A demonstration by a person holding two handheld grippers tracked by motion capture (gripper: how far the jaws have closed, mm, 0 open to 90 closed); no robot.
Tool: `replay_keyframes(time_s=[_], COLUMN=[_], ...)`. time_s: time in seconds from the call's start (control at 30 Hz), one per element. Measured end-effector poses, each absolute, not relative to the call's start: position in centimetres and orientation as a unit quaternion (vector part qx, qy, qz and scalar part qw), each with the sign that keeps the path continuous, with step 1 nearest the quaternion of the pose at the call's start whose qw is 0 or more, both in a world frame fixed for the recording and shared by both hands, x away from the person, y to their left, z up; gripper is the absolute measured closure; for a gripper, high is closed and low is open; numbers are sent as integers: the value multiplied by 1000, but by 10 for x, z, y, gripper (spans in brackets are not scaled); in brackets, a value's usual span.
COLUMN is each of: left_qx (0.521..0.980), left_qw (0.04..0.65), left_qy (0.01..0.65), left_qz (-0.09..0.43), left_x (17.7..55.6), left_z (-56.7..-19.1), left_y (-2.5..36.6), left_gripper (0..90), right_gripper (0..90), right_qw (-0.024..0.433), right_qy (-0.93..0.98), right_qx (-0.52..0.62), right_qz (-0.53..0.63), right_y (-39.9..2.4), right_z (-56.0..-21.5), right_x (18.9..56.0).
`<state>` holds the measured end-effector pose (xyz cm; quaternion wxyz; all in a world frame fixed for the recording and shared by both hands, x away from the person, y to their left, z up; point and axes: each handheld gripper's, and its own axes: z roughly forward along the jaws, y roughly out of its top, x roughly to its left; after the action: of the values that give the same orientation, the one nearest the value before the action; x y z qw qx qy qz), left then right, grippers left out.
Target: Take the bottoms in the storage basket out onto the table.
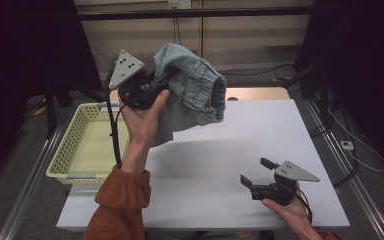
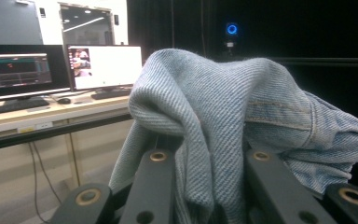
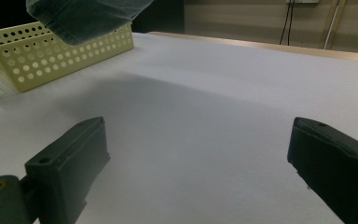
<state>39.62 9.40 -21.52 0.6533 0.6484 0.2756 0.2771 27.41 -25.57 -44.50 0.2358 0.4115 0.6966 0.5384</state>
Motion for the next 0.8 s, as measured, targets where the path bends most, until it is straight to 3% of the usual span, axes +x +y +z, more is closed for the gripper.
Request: replay_keyframes(time_s=[0.8], left_qx=[675], left_qw=[641], left_qy=[285], left_qz=[229], left_x=[409], left_z=[-250], left_y=[68], left_gripper=[796], right_gripper=[48], right_qw=[234], right_qy=[698], right_qx=[410], right_qz=[539], right_y=[-256], right_z=[-445], right_x=[274])
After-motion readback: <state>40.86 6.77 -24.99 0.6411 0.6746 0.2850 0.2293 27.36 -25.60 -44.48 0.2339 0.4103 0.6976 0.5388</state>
